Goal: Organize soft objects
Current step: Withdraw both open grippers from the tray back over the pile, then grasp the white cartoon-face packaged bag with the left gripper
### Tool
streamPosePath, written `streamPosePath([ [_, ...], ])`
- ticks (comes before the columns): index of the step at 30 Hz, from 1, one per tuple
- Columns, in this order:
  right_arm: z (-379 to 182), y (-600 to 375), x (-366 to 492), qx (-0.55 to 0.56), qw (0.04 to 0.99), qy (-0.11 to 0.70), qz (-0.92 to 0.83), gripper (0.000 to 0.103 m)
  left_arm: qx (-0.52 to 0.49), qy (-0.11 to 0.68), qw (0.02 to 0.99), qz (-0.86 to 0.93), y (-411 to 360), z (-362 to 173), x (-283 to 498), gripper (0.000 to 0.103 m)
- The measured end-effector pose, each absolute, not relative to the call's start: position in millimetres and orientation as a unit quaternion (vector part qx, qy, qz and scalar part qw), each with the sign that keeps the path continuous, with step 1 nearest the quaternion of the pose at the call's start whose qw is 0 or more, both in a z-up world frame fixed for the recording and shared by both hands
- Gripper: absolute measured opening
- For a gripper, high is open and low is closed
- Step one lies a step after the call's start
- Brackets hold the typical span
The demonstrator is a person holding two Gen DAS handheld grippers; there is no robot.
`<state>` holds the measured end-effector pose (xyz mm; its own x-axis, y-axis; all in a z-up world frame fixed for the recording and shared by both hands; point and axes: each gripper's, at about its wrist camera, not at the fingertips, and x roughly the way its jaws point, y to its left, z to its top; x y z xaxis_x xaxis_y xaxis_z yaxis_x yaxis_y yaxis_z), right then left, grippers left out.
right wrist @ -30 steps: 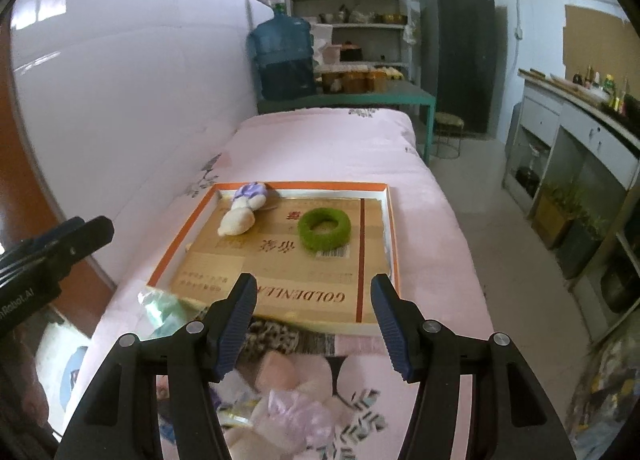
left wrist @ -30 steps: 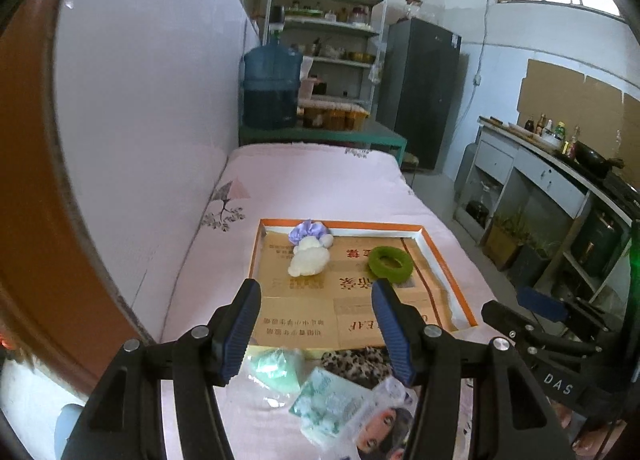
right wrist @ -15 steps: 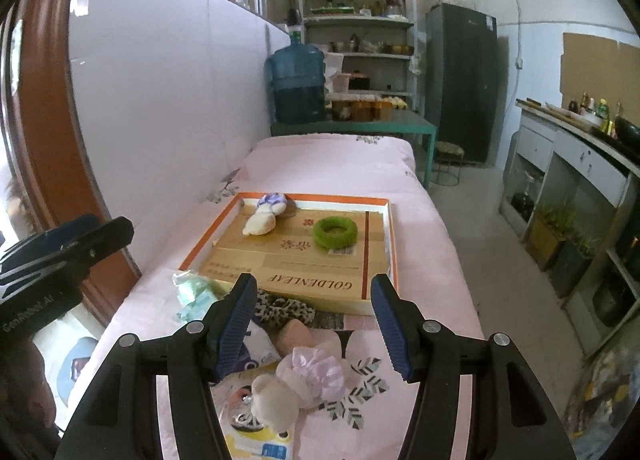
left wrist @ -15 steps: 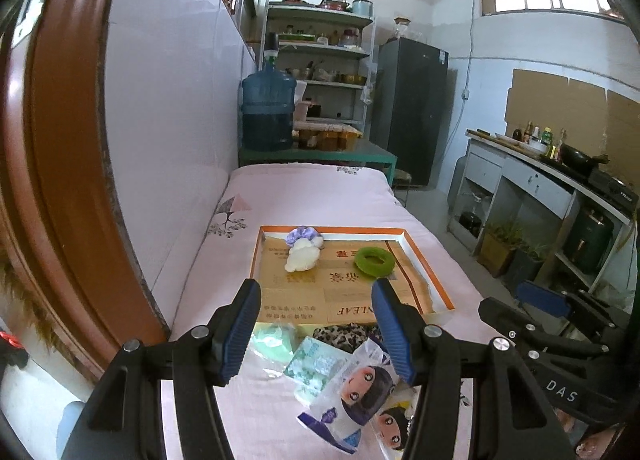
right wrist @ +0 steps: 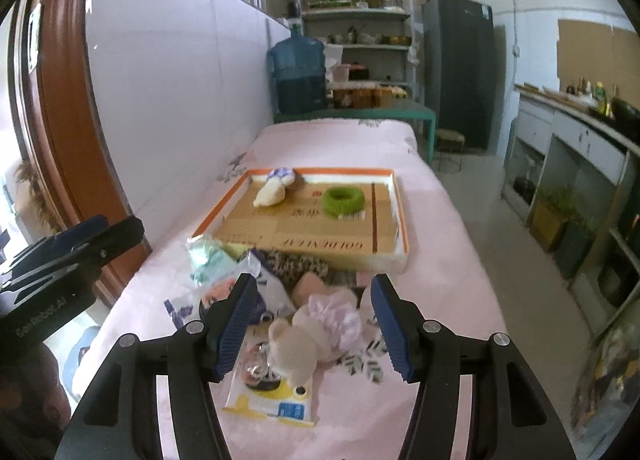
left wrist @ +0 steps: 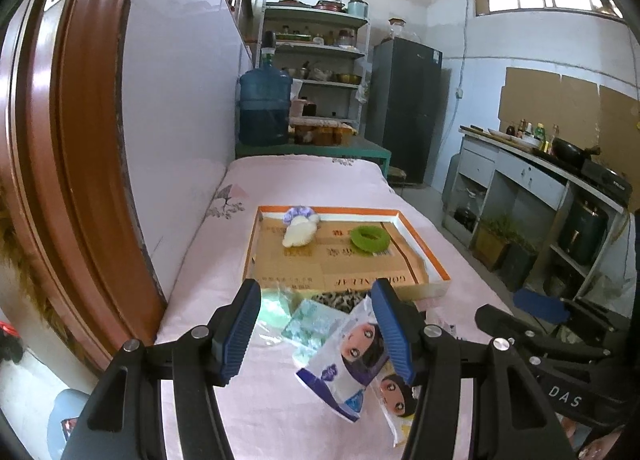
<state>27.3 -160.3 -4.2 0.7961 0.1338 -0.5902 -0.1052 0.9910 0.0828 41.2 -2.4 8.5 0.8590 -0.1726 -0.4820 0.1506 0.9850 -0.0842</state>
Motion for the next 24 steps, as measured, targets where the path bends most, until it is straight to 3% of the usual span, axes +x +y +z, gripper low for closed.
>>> streamPosePath([
  [24, -61, -154, 33, 0.050, 0.926, 0.368, 0.071, 0.061, -0.057, 0.317, 0.937, -0.132, 0, -57, 66, 0.058],
])
